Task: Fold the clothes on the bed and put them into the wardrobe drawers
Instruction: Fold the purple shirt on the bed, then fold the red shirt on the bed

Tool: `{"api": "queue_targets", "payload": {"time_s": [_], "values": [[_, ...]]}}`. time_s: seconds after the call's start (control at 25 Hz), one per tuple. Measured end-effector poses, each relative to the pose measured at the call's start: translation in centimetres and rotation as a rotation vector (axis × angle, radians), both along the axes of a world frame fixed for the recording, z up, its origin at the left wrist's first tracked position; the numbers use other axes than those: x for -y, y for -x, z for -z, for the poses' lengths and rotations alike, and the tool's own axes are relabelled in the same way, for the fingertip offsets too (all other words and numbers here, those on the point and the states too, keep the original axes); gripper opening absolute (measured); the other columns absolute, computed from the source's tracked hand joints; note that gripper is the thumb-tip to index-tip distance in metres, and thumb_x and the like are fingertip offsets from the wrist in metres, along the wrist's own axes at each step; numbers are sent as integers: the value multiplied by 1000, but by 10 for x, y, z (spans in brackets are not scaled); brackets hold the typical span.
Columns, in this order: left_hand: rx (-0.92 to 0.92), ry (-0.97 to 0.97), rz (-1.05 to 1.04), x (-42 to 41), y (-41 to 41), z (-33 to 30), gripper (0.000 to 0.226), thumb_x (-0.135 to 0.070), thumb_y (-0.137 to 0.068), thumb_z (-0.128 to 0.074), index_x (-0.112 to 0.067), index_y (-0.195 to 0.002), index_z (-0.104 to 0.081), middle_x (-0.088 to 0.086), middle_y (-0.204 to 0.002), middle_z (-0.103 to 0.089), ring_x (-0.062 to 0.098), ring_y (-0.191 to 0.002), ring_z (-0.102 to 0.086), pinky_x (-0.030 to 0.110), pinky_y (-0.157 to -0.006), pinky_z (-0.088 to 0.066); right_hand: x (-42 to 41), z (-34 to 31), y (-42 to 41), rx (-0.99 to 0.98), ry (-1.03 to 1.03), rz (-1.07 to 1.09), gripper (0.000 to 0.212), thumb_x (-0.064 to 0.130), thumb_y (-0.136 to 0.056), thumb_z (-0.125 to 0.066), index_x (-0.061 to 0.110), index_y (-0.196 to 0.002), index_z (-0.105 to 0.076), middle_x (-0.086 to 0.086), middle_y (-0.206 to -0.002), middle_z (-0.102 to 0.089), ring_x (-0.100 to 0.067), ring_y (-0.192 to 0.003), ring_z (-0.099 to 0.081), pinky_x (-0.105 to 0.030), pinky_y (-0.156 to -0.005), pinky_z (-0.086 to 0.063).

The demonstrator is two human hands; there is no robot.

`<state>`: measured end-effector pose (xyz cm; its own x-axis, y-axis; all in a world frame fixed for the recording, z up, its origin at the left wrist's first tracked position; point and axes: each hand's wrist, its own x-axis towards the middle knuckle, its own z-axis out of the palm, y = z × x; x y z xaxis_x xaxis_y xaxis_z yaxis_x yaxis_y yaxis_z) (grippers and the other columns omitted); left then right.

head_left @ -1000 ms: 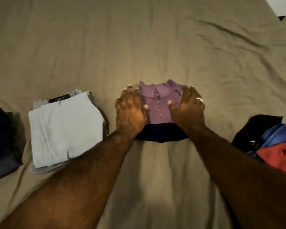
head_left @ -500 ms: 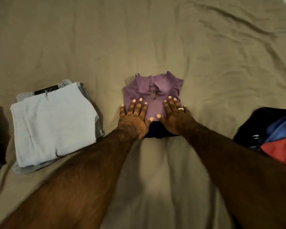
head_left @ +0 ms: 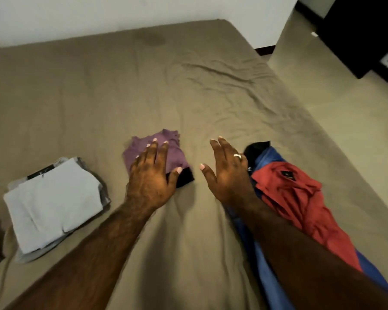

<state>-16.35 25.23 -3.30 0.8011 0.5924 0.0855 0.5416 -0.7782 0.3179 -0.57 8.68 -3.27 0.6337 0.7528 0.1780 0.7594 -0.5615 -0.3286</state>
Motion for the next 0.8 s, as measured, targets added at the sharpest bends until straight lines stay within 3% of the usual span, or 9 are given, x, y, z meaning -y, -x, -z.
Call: {"api": "queue_targets", "payload": {"time_s": [0.28,0.44,0.68,0.8], "values": [[15,-80,196,142,7,-97,83,-61,-94,-47,-18,-163,-32,16,-168,-32,39,-150,-38,58,-117,-36,173,-98,28,82,21,179,74,58,-100,-41,12,-158,-38,-15,-165,-38,-36,-147,-44,-56,-113,-40],[3,-46,245,216,8,-119,85,-63,-91,-46,-17,-161,-36,16,-167,-34,38,-145,-41,55,-113,-39,269,-117,47,68,55,267,74,59,-102,-37,11,-158,-37,-15,-164,-38,-35,-147,-42,-56,-114,-37],[-92,49,275,285,-58,-80,85,-65,-94,-42,-18,-164,-28,14,-171,-25,36,-150,-34,54,-116,-38,341,-77,-2,6,135,351,76,58,-99,-39,9,-157,-39,-20,-159,-43,-41,-142,-47,-61,-109,-42],[-162,92,240,301,-130,-27,79,-60,-98,-49,-18,-162,-27,14,-171,-23,35,-150,-31,54,-116,-37,347,-25,-78,-54,158,309,74,58,-99,-40,11,-156,-37,-19,-159,-43,-39,-142,-46,-60,-109,-44]]}}
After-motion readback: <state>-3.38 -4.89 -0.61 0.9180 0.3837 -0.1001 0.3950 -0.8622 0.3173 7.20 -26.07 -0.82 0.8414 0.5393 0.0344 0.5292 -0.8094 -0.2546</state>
